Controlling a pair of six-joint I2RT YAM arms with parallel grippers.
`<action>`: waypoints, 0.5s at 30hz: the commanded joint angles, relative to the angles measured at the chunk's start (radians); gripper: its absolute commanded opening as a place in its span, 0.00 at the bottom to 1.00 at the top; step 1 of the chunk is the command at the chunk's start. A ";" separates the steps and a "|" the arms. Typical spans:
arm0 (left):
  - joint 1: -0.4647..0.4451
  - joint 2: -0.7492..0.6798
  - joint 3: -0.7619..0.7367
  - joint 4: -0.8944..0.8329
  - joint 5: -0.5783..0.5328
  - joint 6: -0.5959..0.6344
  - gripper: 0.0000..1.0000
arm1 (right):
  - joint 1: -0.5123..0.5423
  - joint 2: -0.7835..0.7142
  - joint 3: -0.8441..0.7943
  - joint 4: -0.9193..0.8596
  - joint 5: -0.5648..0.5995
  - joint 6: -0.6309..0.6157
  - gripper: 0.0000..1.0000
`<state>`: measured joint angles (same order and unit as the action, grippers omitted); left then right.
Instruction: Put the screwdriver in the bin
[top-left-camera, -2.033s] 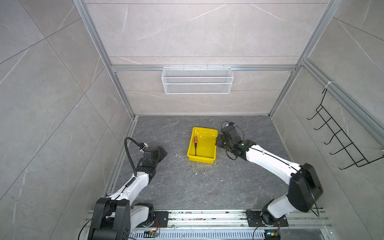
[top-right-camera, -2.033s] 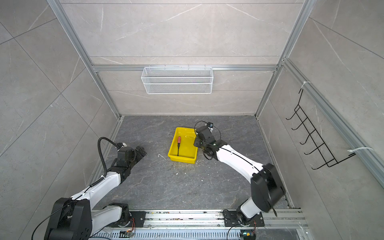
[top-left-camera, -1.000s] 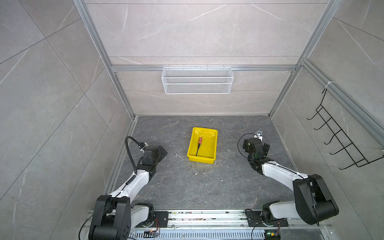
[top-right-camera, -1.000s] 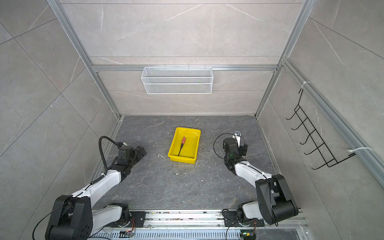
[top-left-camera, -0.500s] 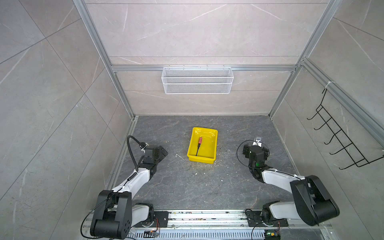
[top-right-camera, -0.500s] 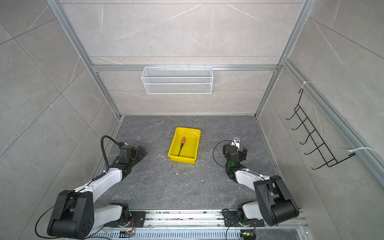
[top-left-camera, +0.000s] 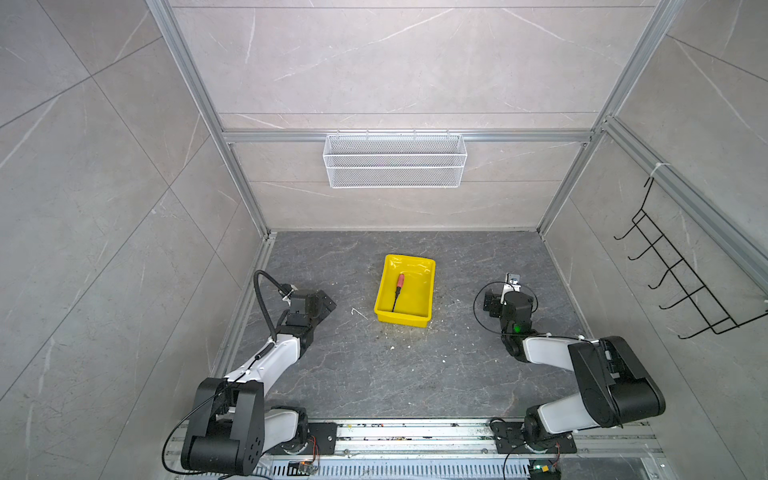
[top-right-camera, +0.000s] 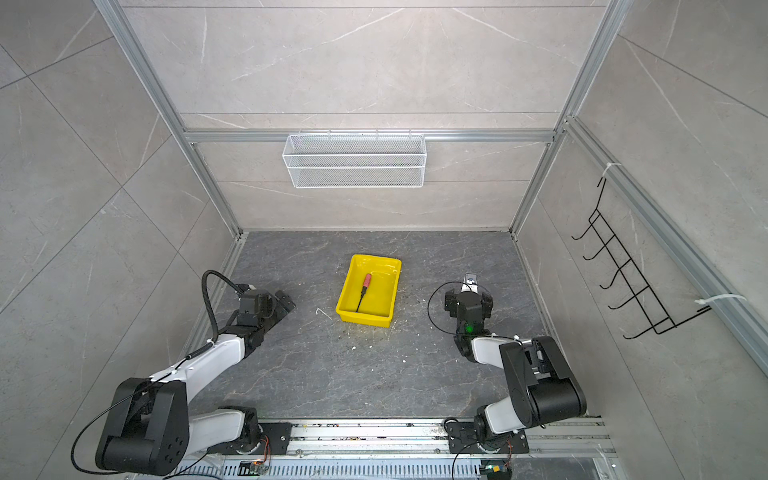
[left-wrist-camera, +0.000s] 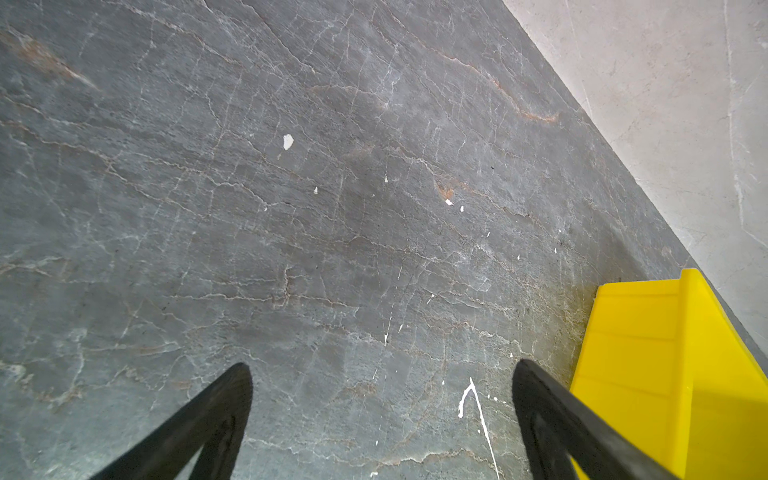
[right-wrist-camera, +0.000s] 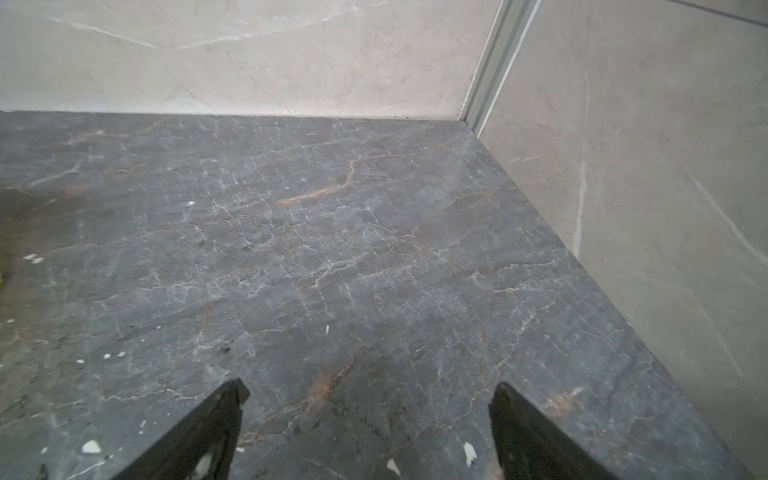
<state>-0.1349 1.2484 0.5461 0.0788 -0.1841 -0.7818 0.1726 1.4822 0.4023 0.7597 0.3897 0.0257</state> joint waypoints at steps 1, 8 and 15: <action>-0.001 -0.005 0.023 0.039 -0.048 0.008 1.00 | 0.007 -0.018 -0.098 0.160 -0.081 -0.020 0.99; -0.011 -0.112 0.034 0.070 -0.107 0.410 1.00 | 0.026 0.047 -0.079 0.205 -0.048 -0.031 0.99; -0.011 -0.173 -0.205 0.417 -0.267 0.837 1.00 | 0.022 0.049 -0.079 0.212 -0.054 -0.029 0.99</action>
<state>-0.1463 1.0622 0.4625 0.2729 -0.3775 -0.2108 0.2005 1.5261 0.3092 0.9447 0.3431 0.0025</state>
